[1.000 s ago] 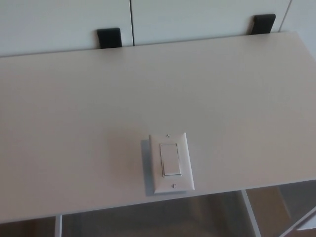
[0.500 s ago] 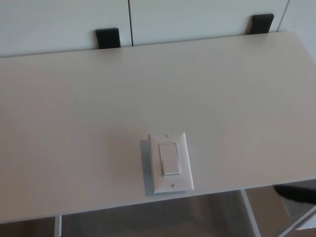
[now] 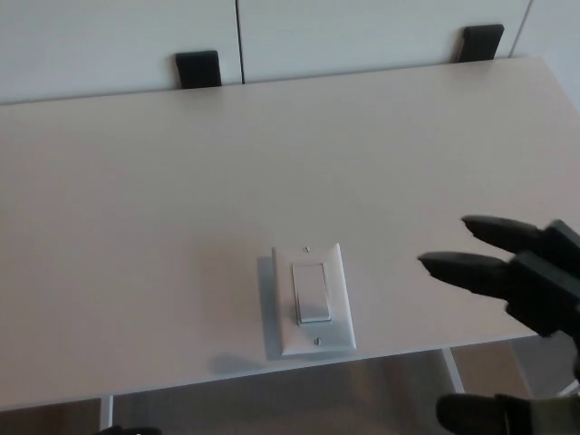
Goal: The robot walk towards a table in front and then clicks the light switch button using the right hand's index finger
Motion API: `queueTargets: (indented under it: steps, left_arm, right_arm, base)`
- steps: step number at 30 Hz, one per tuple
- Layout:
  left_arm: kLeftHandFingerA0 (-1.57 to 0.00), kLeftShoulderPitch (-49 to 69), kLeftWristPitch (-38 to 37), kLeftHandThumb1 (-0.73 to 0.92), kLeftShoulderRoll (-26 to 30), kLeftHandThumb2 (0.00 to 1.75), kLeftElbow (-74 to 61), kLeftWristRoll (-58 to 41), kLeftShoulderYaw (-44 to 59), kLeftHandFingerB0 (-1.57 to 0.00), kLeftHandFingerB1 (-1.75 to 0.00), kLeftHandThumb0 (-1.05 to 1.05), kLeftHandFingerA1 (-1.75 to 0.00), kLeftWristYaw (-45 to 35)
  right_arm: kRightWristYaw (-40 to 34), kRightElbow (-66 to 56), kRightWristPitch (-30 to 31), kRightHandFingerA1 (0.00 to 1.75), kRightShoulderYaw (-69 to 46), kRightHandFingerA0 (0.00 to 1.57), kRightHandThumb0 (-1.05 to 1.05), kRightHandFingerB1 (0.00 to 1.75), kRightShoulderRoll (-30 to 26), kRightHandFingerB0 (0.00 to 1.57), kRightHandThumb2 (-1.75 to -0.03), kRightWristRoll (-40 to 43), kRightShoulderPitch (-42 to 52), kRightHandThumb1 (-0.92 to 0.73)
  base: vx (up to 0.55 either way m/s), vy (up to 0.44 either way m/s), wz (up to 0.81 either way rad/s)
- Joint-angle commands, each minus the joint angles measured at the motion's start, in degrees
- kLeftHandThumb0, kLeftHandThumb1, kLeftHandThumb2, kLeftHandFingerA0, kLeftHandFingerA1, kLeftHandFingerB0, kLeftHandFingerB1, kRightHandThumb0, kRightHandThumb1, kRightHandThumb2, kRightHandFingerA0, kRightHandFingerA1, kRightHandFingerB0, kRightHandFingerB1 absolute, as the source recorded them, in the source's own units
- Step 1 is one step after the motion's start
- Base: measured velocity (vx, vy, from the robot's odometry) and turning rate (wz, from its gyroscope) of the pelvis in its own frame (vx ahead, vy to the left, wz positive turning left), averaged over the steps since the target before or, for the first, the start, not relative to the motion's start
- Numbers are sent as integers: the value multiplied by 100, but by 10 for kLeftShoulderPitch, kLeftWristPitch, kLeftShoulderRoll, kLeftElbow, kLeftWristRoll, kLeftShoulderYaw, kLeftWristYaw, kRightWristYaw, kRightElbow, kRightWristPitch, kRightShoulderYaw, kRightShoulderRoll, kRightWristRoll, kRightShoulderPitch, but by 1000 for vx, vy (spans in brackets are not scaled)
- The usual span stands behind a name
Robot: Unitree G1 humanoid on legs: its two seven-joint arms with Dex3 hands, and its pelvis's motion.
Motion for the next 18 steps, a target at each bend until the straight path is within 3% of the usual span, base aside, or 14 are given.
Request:
queueTargets:
  steps: [1, 2, 4, 11, 12, 13, 15, 16, 18]
  left_arm:
    - [-34, -8, 55, 49, 14, 91, -22, 11, -10, -16, -49, -15, -58, -9]
    - [-35, -8, 55, 49, 14, 91, -22, 11, -10, -16, -49, -15, -58, -10]
    - [-34, -6, 56, 49, 14, 91, -26, 12, -14, -15, -49, -15, -57, -11]
    - [-33, -11, 55, 50, 15, 91, -24, 16, -19, -16, -49, -14, -57, -11]
    - [-33, -11, 56, 50, 16, 91, -25, 16, -19, -16, -49, -14, -57, -12]
    - [-33, -11, 57, 50, 17, 91, -25, 16, -19, -16, -49, -14, -57, -11]
    - [-33, -8, 61, 50, 16, 91, -31, 16, -20, -15, -49, -14, -57, -10]
    - [-34, -9, 61, 49, 16, 91, -31, 15, -20, -16, -49, -14, -58, -9]
    - [-34, -9, 57, 49, 17, 91, -28, 13, -19, -16, -49, -15, -58, -11]
  right_arm:
    - [53, 75, 65, 46, 101, 23, -84, 35, -36, 46, -58, -411, -175, -57]
    - [56, 85, 71, 52, 109, 18, -85, 47, -36, 41, -86, -418, -183, -47]
    - [44, 114, 84, 50, 129, 25, -84, 46, -37, 42, -83, -440, -201, -45]
    - [14, 182, 137, 49, 185, 23, -85, 47, -32, 42, -84, -501, -225, -47]
    - [5, 192, 143, 42, 193, 25, -85, 37, -34, 47, -59, -512, -226, -58]
    - [1, 204, 153, 47, 204, 16, -86, 47, -36, 36, -86, -529, -228, -49]
    - [-2, 214, 164, 47, 216, 13, -86, 47, -39, 34, -87, -546, -228, -50]
    - [0, 220, 172, 41, 223, 19, -85, 38, -39, 42, -59, -554, -228, -61]
    - [-6, 238, 186, 40, 236, 21, -85, 38, -39, 42, -59, -563, -229, -61]
  base:
    - [0, 0, 0]
    - [0, 0, 0]
    - [0, 0, 0]
    - [0, 0, 0]
    - [0, 0, 0]
    - [0, 0, 0]
    - [0, 0, 0]
    - [0, 0, 0]
    - [0, 0, 0]
